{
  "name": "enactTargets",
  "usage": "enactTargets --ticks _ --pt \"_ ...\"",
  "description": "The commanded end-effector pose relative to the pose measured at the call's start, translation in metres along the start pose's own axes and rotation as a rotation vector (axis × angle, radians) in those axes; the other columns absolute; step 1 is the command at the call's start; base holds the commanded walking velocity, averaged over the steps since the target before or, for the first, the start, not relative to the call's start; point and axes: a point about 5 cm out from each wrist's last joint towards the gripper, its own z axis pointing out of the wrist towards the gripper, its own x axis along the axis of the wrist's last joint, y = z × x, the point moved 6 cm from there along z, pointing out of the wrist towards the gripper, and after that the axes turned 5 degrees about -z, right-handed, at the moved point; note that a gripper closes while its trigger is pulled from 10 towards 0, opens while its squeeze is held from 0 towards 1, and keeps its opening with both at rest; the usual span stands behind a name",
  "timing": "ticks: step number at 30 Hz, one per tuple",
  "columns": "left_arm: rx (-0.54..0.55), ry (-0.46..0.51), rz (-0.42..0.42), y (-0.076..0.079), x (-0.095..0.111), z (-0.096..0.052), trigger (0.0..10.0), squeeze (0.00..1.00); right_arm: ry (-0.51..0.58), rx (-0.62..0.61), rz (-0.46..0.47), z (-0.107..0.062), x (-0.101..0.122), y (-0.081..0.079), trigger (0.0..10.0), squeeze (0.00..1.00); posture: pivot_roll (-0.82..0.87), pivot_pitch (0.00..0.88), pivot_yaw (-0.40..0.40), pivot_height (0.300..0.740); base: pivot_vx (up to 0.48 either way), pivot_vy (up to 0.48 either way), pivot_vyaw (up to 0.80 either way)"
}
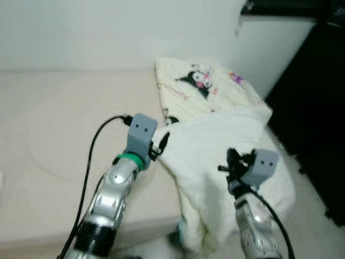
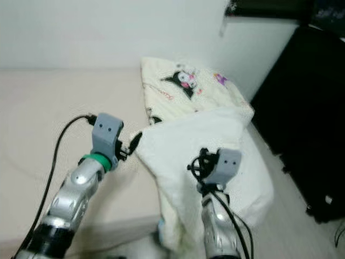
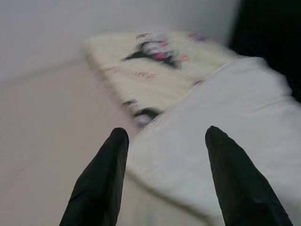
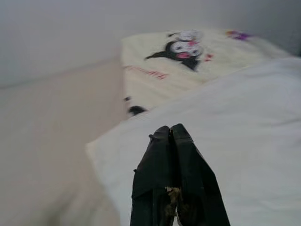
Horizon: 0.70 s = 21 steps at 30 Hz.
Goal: Clean up the room
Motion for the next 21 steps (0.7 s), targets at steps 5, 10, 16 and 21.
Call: enactTargets --ticks 5,10,16,21 --pt "-0.023 -0.019 -0.016 0.0089 -0.0068 -0.0014 10.0 0.0 -0.055 -0.018 -0.023 -0.0081 -0.0148 0.0091 10.0 0.0 0.0 0.089 0.006 0.728 0.0 0.0 0.0" --pt "-0.024 -0.018 -0.015 0.0094 -0.0063 -0.0011 10.0 0.0 -0.046 -0.005 -0.026 -0.0096 -0.0144 0.0057 10.0 0.0 0.0 0.096 0.005 0.713 0.0 0.0 0.0" --pt "-0.027 -0.017 -0.014 0.0102 -0.0055 -0.0005 10.0 0.0 -0.044 -0.012 -0.025 -0.0093 -0.014 0.0066 10.0 0.0 0.0 0.097 0.008 0.693 0.0 0.0 0.0" --pt "-0.027 -0.019 -0.011 0.0097 -0.0059 -0.0006 10.0 0.0 -0.044 -0.015 -0.025 -0.0091 -0.0138 0.0071 10.0 0.0 0.0 0.097 0.011 0.678 0.0 0.0 0.0"
